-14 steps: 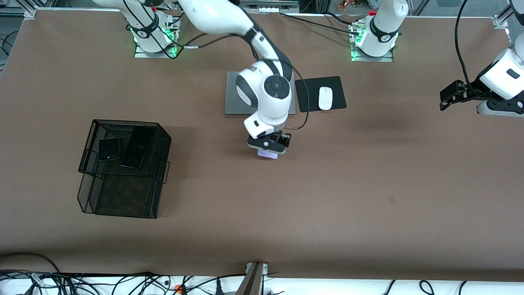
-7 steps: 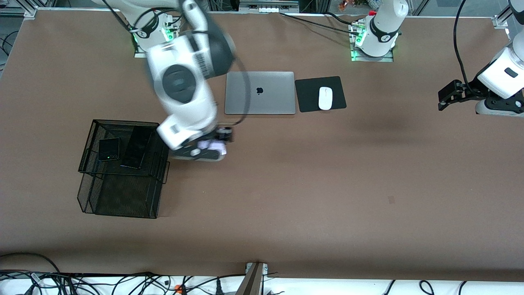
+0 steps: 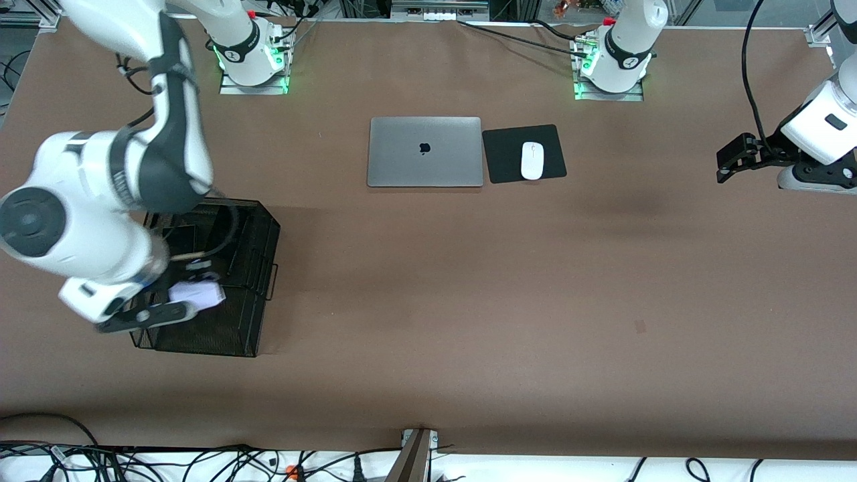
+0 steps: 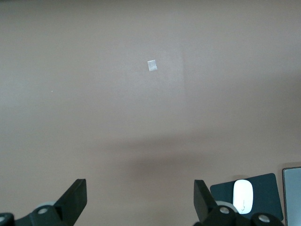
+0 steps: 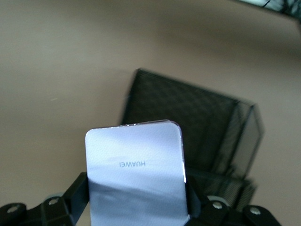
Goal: Place phones with both arms
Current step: 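Carry the white phone into the mesh basket and release it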
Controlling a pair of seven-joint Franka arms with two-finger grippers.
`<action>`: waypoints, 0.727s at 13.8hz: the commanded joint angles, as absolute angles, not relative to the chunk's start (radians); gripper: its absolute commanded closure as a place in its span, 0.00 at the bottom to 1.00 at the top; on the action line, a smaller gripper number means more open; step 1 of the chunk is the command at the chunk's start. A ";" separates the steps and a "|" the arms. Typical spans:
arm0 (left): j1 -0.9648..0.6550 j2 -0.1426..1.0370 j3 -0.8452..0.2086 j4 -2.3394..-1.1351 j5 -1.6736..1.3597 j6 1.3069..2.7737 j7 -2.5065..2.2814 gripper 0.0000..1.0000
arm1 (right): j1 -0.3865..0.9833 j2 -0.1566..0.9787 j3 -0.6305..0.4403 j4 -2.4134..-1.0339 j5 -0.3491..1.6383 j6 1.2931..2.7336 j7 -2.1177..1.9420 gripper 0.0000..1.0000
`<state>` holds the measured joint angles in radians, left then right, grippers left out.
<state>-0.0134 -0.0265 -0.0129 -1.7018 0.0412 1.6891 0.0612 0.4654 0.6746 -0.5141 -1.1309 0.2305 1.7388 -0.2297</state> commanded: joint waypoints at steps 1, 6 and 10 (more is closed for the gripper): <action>-0.015 -0.011 -0.012 -1.672 0.054 1.677 0.058 0.00 | 0.387 0.741 -0.499 -1.127 0.251 1.833 -0.375 1.00; -0.015 -0.011 -0.012 -1.672 0.054 1.677 0.060 0.00 | 0.338 0.860 -0.495 -1.134 0.392 1.920 -0.551 1.00; -0.015 -0.011 -0.012 -1.672 0.054 1.677 0.060 0.00 | 0.337 0.881 -0.476 -1.230 0.448 2.020 -0.551 0.97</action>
